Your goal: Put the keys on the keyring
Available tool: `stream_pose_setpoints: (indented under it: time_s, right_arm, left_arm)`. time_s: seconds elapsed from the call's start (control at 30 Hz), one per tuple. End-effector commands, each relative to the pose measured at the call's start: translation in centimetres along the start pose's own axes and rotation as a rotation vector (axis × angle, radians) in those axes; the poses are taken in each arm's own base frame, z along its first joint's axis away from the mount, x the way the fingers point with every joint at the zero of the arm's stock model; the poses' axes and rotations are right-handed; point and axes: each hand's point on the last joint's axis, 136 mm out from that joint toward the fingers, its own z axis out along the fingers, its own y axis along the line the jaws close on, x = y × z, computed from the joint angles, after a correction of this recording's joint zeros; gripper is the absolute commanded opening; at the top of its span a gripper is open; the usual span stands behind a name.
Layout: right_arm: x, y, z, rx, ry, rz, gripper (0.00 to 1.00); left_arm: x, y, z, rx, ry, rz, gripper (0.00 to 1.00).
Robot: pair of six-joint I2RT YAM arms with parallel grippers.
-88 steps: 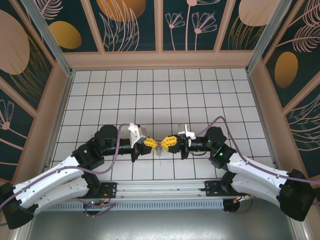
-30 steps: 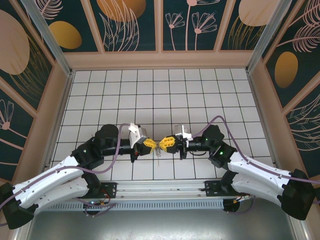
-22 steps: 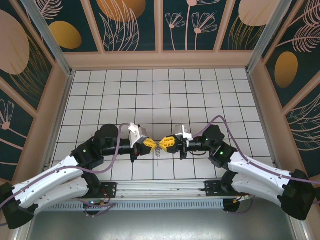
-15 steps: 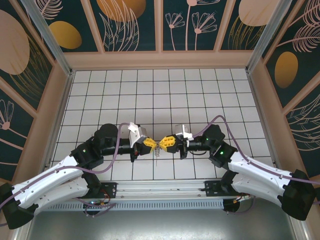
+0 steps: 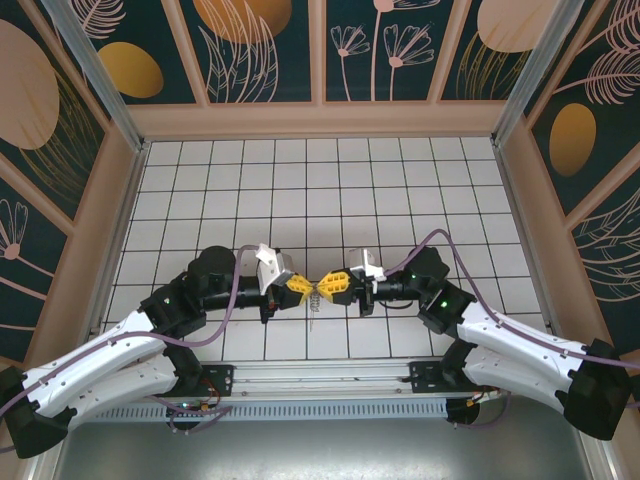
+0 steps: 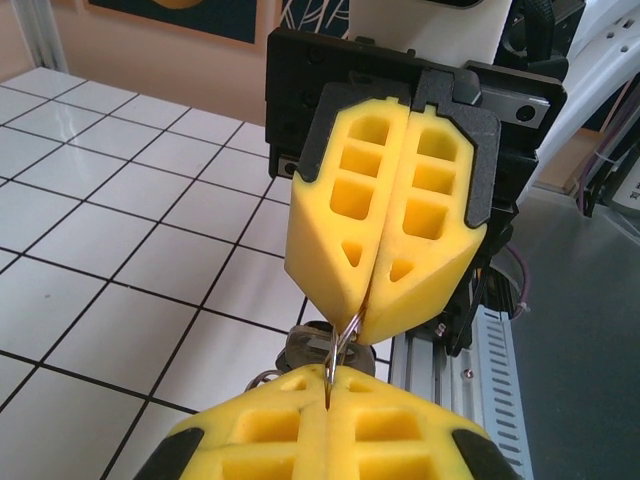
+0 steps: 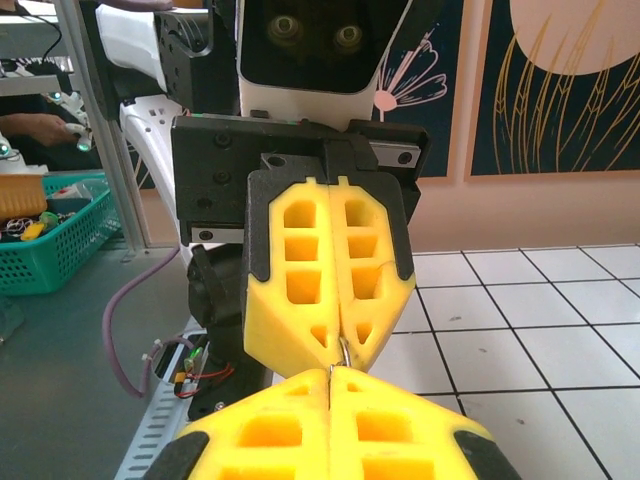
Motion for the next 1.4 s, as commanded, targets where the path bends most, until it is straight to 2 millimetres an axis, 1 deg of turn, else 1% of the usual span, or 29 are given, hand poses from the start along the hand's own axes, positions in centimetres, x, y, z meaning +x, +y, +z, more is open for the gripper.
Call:
stream_pose_setpoints:
  time_s: [0.0, 0.37, 0.57, 0.73, 1.0, 1.37]
  right_arm:
    - [-3.4, 2.1, 0.3, -0.080, -0.073, -0.099, 0.00]
    - [-3.3, 2.9, 0.3, -0.099, -0.057, -0.130, 0.00]
    - [-2.4, 3.1, 0.2, -0.100, -0.024, -0.140, 0.00]
    - [-1.8, 3.5, 0.1, -0.111, -0.006, -0.158, 0.00]
    - [-0.8, 3.8, 0.0, -0.117, 0.032, -0.173, 0.00]
    - [-0.3, 3.5, -0.6, -0.074, 0.043, -0.205, 0.00]
  left_arm:
    - [-1.4, 0.3, 0.2, -0.019, -0.027, 0.028, 0.00]
    - [-1.5, 0.2, 0.4, -0.008, -0.029, 0.022, 0.00]
    - [-1.9, -0.3, 0.1, 0.011, -0.056, 0.006, 0.00]
    - [-2.6, -0.8, -0.4, 0.028, -0.092, -0.003, 0.00]
    - [-3.1, -0.9, -0.4, 0.037, -0.108, -0.021, 0.00]
    - [-3.8, -1.1, -0.7, 0.038, -0.135, -0.015, 0.00]
